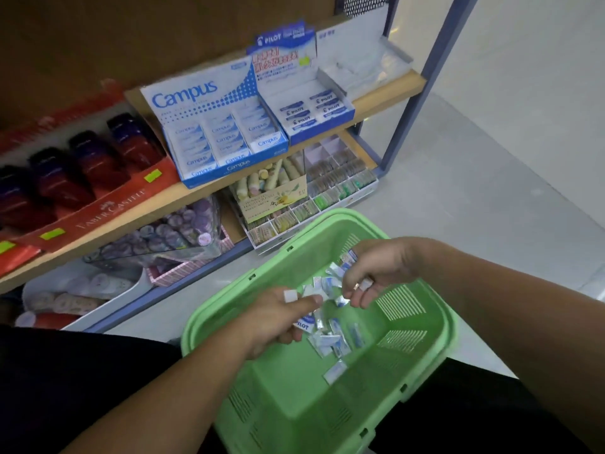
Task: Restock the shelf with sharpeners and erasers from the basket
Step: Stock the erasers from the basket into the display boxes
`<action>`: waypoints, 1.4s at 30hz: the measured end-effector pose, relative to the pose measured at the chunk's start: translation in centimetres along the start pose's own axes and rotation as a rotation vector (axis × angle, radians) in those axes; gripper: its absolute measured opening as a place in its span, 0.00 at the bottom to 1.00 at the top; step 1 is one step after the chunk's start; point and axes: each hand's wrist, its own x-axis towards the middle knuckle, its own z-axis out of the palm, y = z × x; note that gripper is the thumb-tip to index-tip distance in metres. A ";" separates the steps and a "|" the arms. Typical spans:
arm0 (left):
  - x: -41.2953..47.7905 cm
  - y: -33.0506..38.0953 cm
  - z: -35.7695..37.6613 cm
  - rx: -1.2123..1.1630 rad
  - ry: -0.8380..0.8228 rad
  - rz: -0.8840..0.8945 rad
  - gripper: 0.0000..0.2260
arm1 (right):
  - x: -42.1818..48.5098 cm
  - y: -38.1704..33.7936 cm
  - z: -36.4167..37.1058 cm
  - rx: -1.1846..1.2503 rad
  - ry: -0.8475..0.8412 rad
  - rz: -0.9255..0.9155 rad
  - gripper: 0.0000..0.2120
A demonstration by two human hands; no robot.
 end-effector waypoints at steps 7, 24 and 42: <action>-6.4 8.6 -2.1 -0.275 -0.091 0.095 0.25 | -9.8 -6.9 0.3 0.107 0.107 -0.226 0.21; -9.2 22.7 -5.4 -0.161 -0.035 0.541 0.11 | -14.7 -16.2 1.9 0.694 0.350 -0.602 0.10; 7.9 34.4 -6.9 0.149 0.489 0.581 0.22 | -8.5 -16.4 -17.1 0.609 0.924 -0.579 0.10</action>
